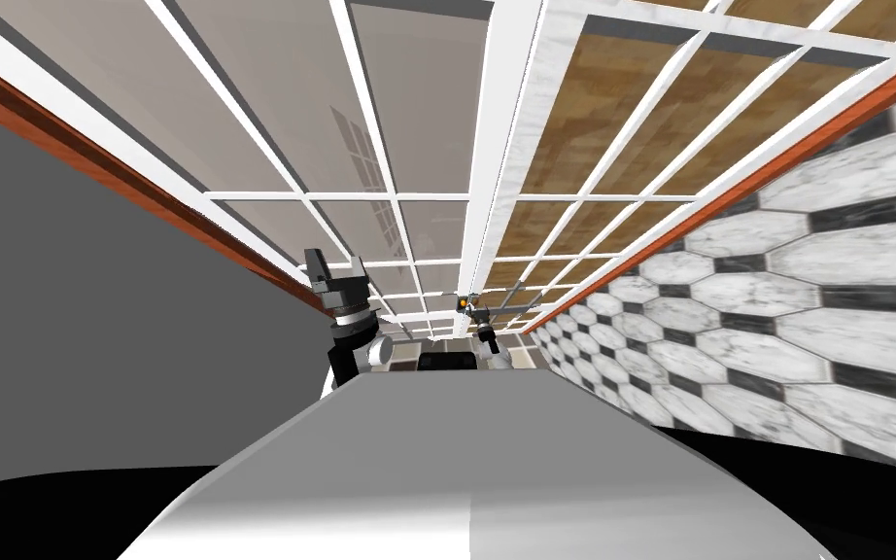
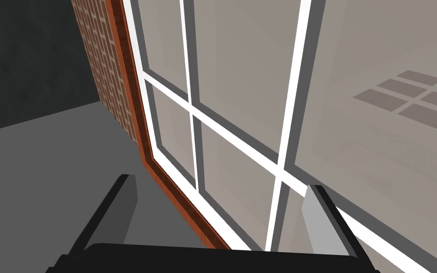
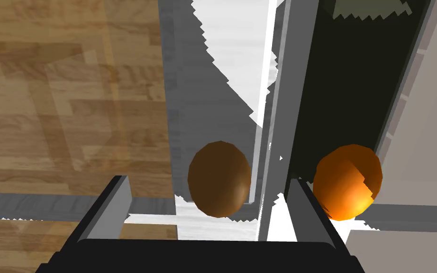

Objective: Pull the door open

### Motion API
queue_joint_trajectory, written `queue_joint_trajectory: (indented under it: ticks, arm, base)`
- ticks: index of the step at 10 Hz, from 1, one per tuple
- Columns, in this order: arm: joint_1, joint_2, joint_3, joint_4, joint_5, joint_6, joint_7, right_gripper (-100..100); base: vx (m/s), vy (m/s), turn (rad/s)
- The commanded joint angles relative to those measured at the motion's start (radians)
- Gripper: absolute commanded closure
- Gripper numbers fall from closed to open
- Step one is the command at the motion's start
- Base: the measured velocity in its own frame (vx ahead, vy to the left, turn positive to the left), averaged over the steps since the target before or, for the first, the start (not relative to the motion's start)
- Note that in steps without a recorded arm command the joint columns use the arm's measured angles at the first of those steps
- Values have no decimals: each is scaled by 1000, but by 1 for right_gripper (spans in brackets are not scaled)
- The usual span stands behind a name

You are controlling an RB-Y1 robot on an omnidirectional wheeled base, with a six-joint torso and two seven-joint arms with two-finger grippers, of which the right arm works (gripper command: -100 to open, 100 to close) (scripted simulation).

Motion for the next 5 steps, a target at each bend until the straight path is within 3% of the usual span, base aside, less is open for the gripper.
queue_joint_trajectory:
  ticks: [1, 2, 3, 5]
  arm:
    - [-29, 8, -3, 24, -3, -12, 7, -100]
    - [-13, 7, 1, -1, -1, 4, 2, -100]
    - [-13, 7, 1, -1, -1, 4, 2, 100]
    - [-13, 7, 1, -1, -1, 4, 2, 100]
  base:
    - [162, -46, 42]
    - [57, -18, 9]
    - [-9, 4, -7]
    - [-24, 12, 4]
